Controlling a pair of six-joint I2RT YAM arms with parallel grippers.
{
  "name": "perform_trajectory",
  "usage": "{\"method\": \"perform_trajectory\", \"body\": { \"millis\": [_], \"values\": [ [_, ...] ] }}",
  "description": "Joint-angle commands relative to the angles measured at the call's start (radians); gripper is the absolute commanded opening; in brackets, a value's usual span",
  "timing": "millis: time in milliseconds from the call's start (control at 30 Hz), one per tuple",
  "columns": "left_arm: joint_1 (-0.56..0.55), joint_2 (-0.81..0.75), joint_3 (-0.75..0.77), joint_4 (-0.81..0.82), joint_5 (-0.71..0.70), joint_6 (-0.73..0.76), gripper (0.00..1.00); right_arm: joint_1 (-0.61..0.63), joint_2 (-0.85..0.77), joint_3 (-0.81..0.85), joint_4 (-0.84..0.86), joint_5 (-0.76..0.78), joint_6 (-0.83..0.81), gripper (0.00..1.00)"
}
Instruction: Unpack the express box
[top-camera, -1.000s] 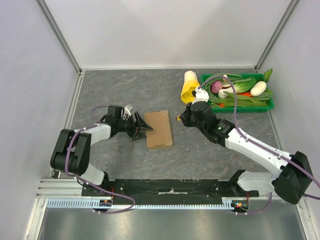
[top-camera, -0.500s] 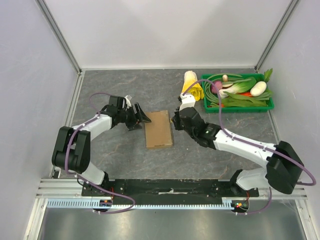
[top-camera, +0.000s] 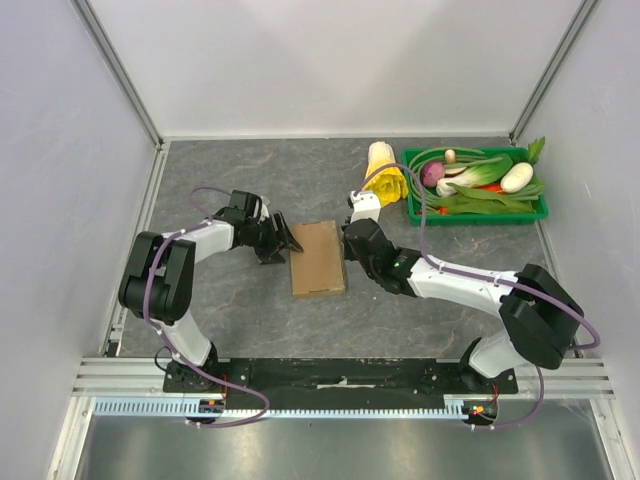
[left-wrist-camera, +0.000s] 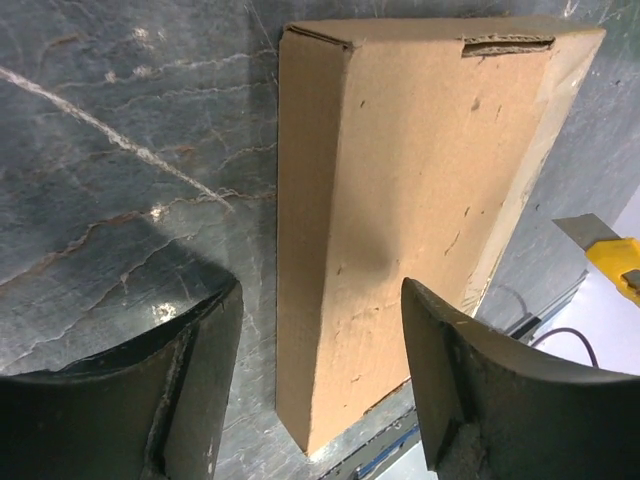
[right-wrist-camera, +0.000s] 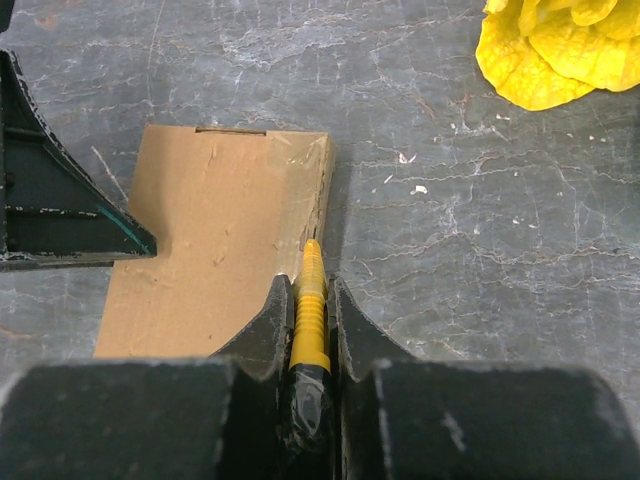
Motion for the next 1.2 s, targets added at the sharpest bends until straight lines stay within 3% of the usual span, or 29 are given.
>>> {"method": "perform_trajectory", "body": {
  "millis": [0,67,133,433,1167],
  "values": [
    [-0.007,0.036,0.029,-0.044,-0.047,0.028,0.68,0.0,0.025,0.004,0.078,0.061,-0.01,0.0],
    [-0.008,0.048,0.032,-0.06,-0.058,0.024,0.62,0.0,0.033,0.007,0.083,0.069,-0.012,0.0],
    [-0.007,0.053,0.032,-0.067,-0.066,0.024,0.49,0.002,0.042,0.009,0.092,0.068,-0.013,0.0],
    [-0.01,0.061,0.035,-0.079,-0.074,0.018,0.26,0.0,0.064,0.012,0.113,0.071,-0.013,0.0],
    [-0.013,0.059,0.027,-0.08,-0.097,-0.001,0.2,0.0,0.096,0.053,0.06,0.052,0.034,0.0]
  ]
}}
